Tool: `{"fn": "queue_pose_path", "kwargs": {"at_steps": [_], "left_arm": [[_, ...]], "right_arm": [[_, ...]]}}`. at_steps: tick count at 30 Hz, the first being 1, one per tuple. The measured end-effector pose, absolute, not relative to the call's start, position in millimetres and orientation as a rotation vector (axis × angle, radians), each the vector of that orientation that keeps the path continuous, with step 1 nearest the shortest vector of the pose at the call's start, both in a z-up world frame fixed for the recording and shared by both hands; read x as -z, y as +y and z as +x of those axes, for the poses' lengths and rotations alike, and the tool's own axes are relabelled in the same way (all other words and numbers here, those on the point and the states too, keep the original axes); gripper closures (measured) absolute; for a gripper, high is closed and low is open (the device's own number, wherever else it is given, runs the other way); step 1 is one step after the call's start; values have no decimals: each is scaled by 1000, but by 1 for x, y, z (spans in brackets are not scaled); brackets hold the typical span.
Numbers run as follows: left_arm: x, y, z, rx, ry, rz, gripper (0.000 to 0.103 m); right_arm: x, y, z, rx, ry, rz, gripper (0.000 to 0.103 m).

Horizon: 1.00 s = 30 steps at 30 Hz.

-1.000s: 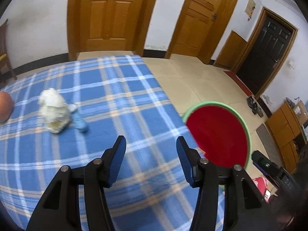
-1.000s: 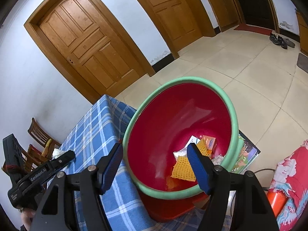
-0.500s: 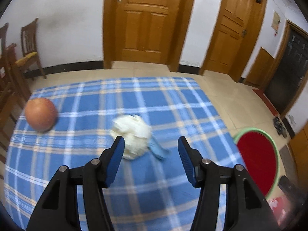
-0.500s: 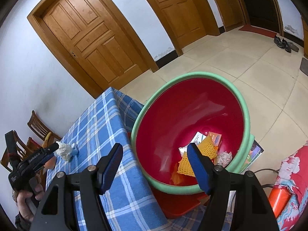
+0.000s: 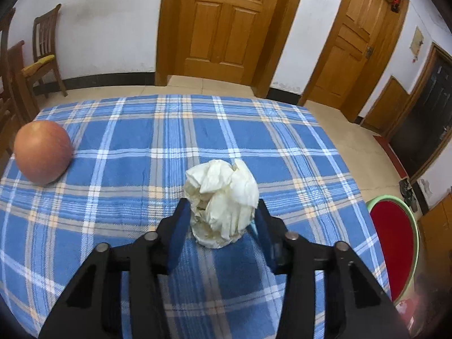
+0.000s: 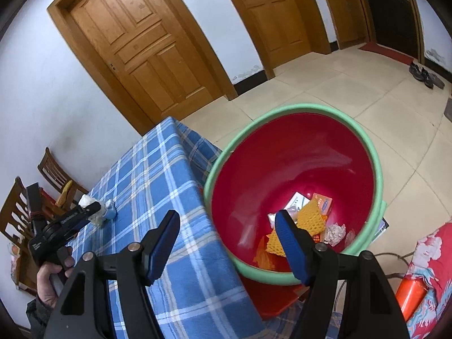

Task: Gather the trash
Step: 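Move both tools back to the table, left tool toward the crumpled white paper, then grasp the crumpled white paper with the left tool while the right tool grasps the blue plastic item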

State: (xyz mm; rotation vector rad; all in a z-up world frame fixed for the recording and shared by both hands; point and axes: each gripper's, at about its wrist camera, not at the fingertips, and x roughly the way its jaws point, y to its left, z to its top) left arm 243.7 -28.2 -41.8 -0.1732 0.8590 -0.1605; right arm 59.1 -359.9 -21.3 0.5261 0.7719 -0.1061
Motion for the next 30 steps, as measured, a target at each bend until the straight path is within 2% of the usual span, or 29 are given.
{"fn": "queue_pose_path", "kwargs": {"at_steps": [16, 25, 30], "left_arm": [[31, 33, 205, 107, 803, -282, 63], [31, 53, 195, 24, 735, -253, 63], [37, 62, 195, -6, 745, -266, 63]], "right_arm": [[2, -262, 117, -84, 808, 319, 31], [19, -193, 164, -191, 856, 184, 31], [36, -162, 189, -238, 879, 106, 39]]}}
